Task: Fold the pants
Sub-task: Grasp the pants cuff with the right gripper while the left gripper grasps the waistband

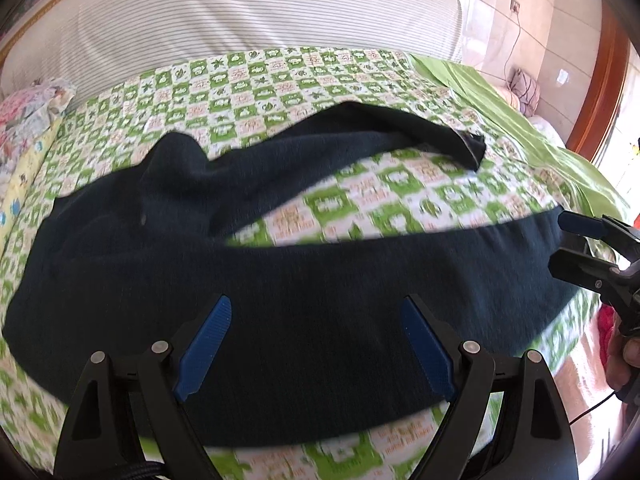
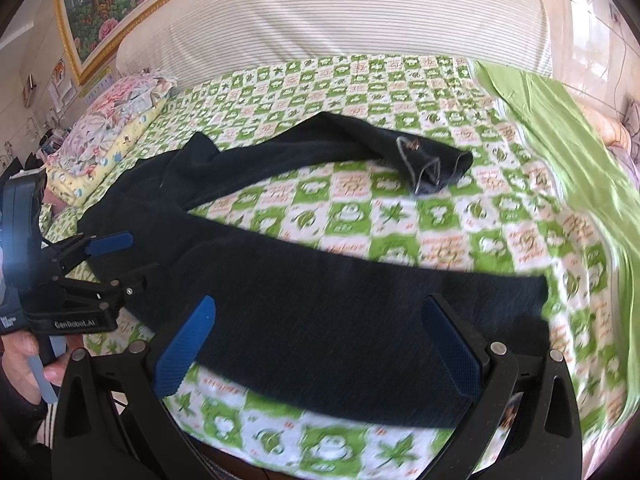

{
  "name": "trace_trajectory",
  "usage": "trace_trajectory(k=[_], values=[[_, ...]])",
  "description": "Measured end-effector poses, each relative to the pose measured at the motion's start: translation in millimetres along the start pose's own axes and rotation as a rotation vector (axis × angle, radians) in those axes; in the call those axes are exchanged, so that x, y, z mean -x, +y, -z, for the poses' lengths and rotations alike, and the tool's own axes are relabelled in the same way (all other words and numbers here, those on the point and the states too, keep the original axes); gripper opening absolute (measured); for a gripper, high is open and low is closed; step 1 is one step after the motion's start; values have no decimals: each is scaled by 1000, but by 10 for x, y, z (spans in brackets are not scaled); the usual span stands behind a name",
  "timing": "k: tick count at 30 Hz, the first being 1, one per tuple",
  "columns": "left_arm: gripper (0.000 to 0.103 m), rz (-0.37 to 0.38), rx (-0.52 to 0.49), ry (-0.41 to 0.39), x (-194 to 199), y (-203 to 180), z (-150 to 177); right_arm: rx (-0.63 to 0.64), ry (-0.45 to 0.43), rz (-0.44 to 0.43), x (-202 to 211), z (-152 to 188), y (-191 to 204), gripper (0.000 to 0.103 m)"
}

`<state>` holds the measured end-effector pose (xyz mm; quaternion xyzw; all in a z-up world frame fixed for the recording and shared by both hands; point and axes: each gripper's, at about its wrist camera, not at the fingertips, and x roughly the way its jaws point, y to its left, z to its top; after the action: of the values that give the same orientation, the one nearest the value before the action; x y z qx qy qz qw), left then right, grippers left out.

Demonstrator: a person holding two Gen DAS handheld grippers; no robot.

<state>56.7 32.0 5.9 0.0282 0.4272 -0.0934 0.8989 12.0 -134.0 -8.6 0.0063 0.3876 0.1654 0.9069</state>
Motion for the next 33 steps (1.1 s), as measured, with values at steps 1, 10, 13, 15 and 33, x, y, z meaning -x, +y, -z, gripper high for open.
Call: trace_trajectory(k=[1, 10, 13, 15, 33], values=[[88, -1, -6, -3, -20, 16, -62, 5, 0, 2, -19, -56, -23, 103], [88, 0, -49, -12, -244, 197, -699, -32, 31, 2, -214, -492, -315, 103], [88, 4, -55, 0, -375, 258, -889, -22, 44, 10, -308, -647, -376, 102], [87, 11, -61, 12, -492, 305, -1031, -15, 35, -3, -367, -770, -413, 96], [83, 73, -326, 182, -1699, 226, -1899, 68, 183, -12, -1090, -1259, -686, 82]])
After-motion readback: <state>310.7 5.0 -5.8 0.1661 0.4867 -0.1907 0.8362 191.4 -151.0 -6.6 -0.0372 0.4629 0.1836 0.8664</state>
